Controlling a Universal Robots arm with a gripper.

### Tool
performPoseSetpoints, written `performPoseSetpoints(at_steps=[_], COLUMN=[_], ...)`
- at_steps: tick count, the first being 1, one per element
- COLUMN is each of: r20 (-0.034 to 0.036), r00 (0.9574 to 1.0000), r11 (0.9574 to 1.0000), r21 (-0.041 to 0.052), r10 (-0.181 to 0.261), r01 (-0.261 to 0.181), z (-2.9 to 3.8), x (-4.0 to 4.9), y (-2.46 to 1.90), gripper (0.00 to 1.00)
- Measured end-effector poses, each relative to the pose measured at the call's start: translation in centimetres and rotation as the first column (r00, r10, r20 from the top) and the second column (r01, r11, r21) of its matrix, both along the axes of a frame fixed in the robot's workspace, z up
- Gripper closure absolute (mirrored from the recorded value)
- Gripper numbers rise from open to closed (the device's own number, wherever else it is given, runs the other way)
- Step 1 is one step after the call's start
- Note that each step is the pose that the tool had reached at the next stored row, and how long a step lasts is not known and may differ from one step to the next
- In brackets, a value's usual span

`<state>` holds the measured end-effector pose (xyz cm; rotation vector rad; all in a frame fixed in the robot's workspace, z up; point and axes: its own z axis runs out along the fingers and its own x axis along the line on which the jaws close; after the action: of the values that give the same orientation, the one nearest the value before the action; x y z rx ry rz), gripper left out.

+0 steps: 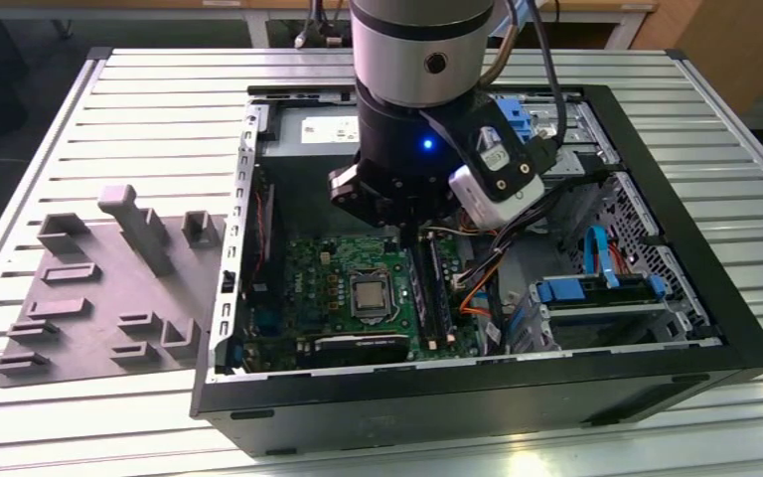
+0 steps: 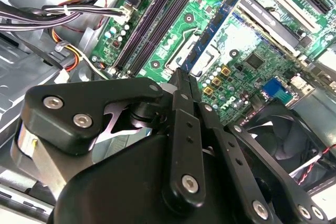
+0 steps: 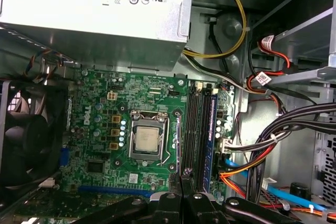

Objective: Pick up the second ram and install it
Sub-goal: 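Insert the second ram into the second slot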

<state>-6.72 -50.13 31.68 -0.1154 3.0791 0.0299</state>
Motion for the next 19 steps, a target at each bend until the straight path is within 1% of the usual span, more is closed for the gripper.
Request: performPoseSetpoints(at_steps=[14,19], r20=[0.0000,0.0001], r00=[1.0000,1.0000], r11=[1.0000,1.0000], r21=[0.0005,0.0011], r10=[0.000,-0.001], r01=[0.000,0.001], z=[-0.36,-0.64], x=[0.21,0.30], y=[0.00,0.00], gripper=[0.88,0.88])
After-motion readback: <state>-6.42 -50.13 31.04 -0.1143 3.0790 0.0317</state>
